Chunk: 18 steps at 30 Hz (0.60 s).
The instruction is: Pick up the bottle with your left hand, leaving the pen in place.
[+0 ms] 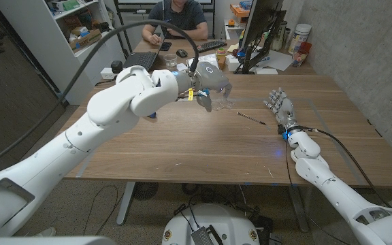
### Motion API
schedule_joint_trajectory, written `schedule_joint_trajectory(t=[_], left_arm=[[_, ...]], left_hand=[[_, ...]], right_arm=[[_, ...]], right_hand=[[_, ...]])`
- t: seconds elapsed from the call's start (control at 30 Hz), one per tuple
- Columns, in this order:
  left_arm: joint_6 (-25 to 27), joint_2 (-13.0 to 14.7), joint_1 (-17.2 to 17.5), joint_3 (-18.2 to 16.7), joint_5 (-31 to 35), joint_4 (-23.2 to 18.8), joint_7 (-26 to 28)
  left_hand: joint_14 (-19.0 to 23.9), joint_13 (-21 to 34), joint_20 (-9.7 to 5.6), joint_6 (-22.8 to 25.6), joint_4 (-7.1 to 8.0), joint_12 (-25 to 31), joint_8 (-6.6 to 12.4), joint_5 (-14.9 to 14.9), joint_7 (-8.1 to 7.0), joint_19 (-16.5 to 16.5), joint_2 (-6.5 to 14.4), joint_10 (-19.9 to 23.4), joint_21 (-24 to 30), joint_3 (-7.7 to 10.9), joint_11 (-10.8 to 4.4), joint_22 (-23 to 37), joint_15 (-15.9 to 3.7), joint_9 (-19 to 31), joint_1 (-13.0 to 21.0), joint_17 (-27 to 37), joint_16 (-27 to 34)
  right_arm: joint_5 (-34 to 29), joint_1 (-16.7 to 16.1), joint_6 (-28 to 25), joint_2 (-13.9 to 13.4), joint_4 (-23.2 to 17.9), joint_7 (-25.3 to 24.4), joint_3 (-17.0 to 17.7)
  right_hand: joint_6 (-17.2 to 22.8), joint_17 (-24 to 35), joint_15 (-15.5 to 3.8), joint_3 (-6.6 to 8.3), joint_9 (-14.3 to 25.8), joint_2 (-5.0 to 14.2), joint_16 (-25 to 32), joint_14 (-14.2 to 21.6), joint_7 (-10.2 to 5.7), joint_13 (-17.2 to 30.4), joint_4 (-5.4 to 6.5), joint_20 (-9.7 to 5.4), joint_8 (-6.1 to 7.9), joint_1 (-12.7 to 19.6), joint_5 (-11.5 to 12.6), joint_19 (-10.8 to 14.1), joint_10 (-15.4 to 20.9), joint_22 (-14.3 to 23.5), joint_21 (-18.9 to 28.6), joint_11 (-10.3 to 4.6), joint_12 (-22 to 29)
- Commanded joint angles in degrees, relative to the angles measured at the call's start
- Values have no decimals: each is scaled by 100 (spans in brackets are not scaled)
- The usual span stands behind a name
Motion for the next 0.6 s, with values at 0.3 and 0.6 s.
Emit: schedule_joint_trajectory(t=[0.3, 0.6], left_arm=[[77, 168, 316, -541, -58, -357, 530], [130, 194, 334, -503, 70, -433, 384]], left_hand=[[1015, 1810, -790, 1212, 119, -44, 939, 74, -11, 322, 1197, 887, 143, 211, -869, -69, -1782, 66, 751, 845, -109], [1002, 1836, -783, 1127, 105, -79, 939, 71, -60, 224, 1192, 876, 212, 248, -875, -134, -1785, 77, 716, 869, -206]], right_arm=[[42, -76, -55, 47, 71, -65, 7], [-63, -95, -108, 10, -77, -225, -19]], right_hand=[[-11, 19, 3, -33, 24, -22, 20, 48, 1, 19, 16, 35, 10, -40, 37, 16, 7, 15, 25, 13, 3], [-12, 22, 20, -46, 25, -19, 17, 36, 5, 19, 37, 40, 12, -62, 41, 4, -6, 16, 21, 4, -1]])
